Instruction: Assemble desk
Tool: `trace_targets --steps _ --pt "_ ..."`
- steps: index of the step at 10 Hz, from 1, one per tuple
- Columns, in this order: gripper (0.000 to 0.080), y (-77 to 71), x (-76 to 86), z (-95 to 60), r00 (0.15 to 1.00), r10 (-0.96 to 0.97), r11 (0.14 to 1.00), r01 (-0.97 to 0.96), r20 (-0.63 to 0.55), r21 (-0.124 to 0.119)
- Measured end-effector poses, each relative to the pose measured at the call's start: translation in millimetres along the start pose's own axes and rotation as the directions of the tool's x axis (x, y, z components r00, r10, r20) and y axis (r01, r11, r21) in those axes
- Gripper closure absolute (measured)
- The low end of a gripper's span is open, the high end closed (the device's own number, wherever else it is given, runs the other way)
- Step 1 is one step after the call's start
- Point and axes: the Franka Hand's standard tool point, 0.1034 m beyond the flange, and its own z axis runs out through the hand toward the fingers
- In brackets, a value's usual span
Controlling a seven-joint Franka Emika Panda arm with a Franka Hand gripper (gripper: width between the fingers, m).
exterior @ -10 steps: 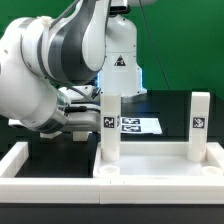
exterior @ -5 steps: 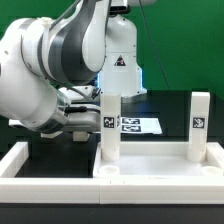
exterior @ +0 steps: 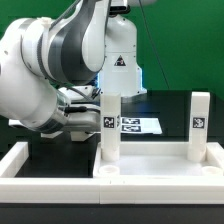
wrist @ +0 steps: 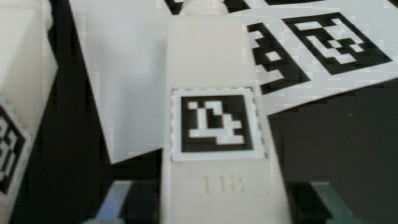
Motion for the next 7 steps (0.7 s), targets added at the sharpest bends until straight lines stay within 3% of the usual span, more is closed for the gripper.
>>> trace_targets --steps 3,5,7 --pt "0.0512 0.8 -0.3 -1.9 1.000 -0.001 1.000 0.001 -0.001 0.001" --pt "0.0511 1.3 -24.6 -37.6 1.000 -0.023 0.999 0.023 0.002 0.030" --pt "0.0511 -11.6 -47.6 -65.4 0.997 -0.052 0.998 0.054 -0.050 0.041"
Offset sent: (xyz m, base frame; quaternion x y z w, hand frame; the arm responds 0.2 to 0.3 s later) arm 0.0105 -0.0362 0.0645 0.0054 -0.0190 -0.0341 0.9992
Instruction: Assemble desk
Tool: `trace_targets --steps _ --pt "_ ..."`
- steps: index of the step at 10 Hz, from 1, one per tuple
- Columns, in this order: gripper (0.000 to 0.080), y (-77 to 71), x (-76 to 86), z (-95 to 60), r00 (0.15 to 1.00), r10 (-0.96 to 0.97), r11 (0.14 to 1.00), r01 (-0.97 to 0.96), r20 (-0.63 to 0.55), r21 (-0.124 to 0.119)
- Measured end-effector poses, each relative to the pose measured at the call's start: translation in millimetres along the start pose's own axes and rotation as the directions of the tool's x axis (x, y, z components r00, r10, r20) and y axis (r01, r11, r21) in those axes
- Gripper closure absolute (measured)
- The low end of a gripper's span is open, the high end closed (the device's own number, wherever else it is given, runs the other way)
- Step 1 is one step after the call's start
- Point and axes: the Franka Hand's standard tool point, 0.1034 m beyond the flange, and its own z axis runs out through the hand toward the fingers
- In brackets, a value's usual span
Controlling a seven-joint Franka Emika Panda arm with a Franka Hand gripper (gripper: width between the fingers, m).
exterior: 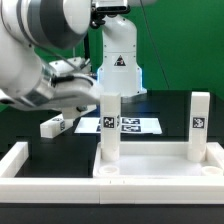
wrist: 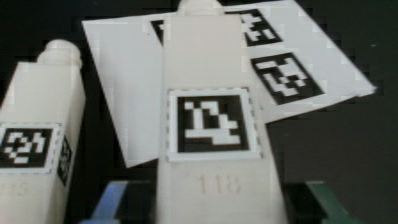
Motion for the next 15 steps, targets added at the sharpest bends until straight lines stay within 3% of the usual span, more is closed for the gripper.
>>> trace_targets --steps 2,5,7,8,11,12,13,14,15 --pt "0.0511 -11.3 -23.9 -27.1 0.999 -0.003 1.000 0.003 -0.032 0.022" --pt "0.0511 -62.3 -49.2 -55.3 0.979 0.046 0.999 -0.041 -0.199 0.032" --pt "0.0511 -114.4 -40.3 -66.9 0.947 0.139 0.990 -0.124 -0.289 0.070" --pt "0.0511 -121.0 -32.2 -68.3 0.934 0.127 0.992 -0.113 -0.335 0.060" --pt "0.0511 -130.0 -26.1 -71.8 0.846 0.118 0.993 -0.100 -0.520 0.064" --pt "0.0511 -148.4 -19.3 -61.4 0.843 0.120 0.990 -0.140 -0.524 0.001" --pt "0.0511 -167.8 -12.9 -67.2 0.812 0.100 0.991 -0.131 -0.575 -0.012" --pt "0.0511 -176.9 -11.4 -75.3 0.768 0.056 0.993 -0.110 -0.638 -0.046" --pt "0.0511 -173.0 -6.6 -75.5 0.732 0.023 0.991 -0.108 -0.681 -0.082"
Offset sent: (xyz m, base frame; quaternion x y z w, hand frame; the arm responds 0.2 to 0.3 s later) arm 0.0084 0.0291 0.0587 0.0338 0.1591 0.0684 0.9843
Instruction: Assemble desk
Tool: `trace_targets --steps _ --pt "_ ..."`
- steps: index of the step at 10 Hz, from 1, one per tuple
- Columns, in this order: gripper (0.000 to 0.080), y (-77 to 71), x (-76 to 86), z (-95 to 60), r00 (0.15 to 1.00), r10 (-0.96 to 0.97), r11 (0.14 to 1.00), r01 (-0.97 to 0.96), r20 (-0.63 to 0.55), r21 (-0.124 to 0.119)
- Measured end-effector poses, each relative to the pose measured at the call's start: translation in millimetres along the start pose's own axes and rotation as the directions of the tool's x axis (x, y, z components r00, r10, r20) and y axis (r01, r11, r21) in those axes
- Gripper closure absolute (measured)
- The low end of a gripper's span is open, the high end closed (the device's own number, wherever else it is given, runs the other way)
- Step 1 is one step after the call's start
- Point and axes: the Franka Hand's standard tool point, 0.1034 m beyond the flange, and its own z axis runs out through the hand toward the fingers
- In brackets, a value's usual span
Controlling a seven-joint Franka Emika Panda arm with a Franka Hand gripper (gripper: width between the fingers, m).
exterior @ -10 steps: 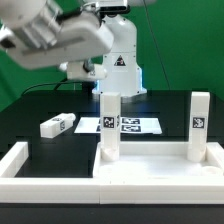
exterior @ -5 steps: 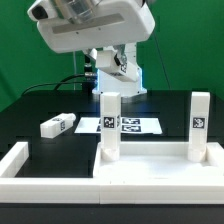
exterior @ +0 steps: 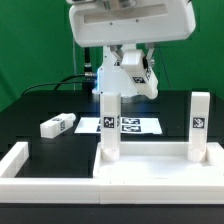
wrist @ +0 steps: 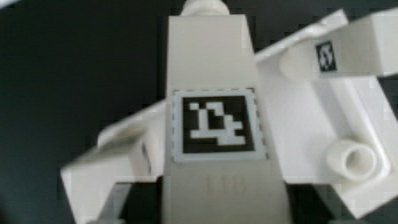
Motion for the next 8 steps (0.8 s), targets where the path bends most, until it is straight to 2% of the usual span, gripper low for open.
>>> trace_targets --steps 2,3,4,5,6,7,8 --pt "0.0511 -8.6 4.9 0.4 0.991 -0.009 1.000 0.012 -0.136 0.027" --pt "0.0511 -14.2 3.0 1.0 0.983 -0.006 0.999 0.012 -0.185 0.032" --pt "0.0511 -34.9 1.4 -4.7 0.978 -0.011 1.000 0.013 -0.208 0.009" --pt "0.0511 -63.3 5.4 -12.8 0.960 0.009 1.000 -0.007 -0.280 0.007" --pt "0.0511 -80.7 8.7 -15.3 0.946 -0.015 1.000 0.008 -0.324 -0.024" --pt "0.0511 -100.5 17.6 -21.8 0.912 -0.089 0.993 0.050 -0.401 -0.106" --pt "0.0511 -109.6 17.4 -23.5 0.894 -0.114 0.992 0.077 -0.433 -0.100"
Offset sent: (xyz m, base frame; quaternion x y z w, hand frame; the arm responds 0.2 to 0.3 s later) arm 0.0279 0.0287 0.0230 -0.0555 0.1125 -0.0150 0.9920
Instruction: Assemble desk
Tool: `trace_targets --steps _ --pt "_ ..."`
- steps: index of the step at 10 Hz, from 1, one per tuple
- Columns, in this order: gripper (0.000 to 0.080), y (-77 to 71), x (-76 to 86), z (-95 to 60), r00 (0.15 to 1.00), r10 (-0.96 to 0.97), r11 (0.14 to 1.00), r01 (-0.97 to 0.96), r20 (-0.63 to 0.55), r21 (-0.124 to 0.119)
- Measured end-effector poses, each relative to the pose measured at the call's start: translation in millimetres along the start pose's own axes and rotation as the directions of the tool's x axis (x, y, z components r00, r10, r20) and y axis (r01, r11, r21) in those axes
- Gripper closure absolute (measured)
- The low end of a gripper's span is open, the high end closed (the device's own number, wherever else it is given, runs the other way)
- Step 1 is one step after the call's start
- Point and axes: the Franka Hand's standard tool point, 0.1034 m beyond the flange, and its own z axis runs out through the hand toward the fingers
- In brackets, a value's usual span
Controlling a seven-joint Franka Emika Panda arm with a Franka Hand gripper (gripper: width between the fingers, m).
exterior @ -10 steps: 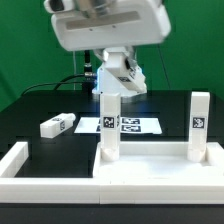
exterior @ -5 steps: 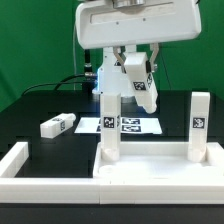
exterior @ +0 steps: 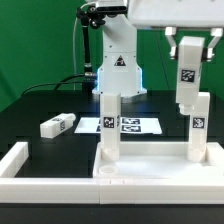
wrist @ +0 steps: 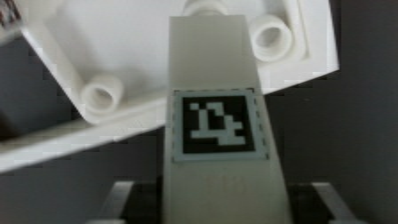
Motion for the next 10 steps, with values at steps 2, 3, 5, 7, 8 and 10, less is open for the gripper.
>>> trace_targets --steps 2,3,5,7,8,10 --pt "0.0511 -12.8 -8.4 4.4 0.997 0.025 0.997 -0.019 -0.076 0.071" --pt "0.0511 -23.9 -14.6 5.0 0.993 0.026 0.993 -0.013 -0.118 0.115" --pt "0.0511 -25.9 -17.9 7.1 0.993 0.027 0.993 -0.013 -0.115 0.121" --pt "0.0511 -36.5 -32.6 27.5 0.989 -0.049 0.993 0.064 -0.140 0.102" --pt "0.0511 -34.0 -27.9 31.7 0.980 -0.104 0.988 0.121 -0.172 0.094" --pt "0.0511 -36.5 -26.8 35.1 0.966 -0.163 0.979 0.183 -0.198 0.087"
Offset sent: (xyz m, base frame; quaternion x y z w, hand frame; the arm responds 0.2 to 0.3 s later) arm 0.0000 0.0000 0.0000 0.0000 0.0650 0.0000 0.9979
